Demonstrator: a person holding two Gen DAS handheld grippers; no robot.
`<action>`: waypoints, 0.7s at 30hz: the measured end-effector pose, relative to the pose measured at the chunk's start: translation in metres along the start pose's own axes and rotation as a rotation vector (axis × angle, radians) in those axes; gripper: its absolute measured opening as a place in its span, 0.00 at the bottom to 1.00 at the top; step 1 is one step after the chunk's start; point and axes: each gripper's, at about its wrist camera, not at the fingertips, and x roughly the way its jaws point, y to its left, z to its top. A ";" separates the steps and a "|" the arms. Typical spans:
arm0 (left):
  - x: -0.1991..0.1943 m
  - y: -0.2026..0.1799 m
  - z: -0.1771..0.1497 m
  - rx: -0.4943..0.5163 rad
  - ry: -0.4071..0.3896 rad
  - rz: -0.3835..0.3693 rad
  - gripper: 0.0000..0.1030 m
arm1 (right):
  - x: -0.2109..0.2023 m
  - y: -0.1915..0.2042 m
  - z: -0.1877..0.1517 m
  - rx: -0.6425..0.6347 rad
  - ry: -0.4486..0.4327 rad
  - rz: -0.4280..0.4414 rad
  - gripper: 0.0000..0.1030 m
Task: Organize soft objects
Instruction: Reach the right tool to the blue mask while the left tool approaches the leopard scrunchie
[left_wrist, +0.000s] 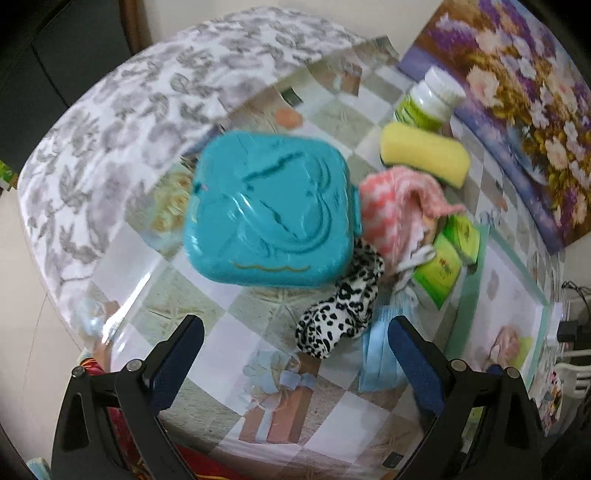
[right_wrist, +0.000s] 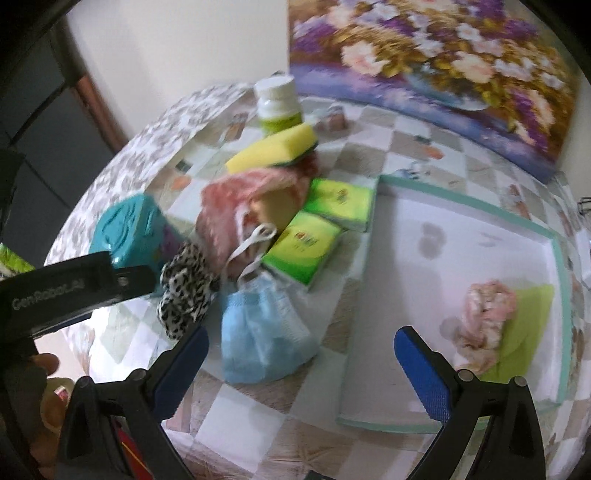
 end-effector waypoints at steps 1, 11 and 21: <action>0.002 -0.001 0.000 0.003 0.001 0.002 0.97 | 0.004 0.003 -0.001 -0.010 0.012 0.004 0.98; 0.020 -0.014 0.007 0.052 0.031 0.004 0.95 | 0.031 0.018 -0.007 -0.075 0.085 0.016 0.86; 0.051 -0.027 0.021 0.079 0.088 0.003 0.71 | 0.054 0.025 -0.008 -0.111 0.141 0.004 0.77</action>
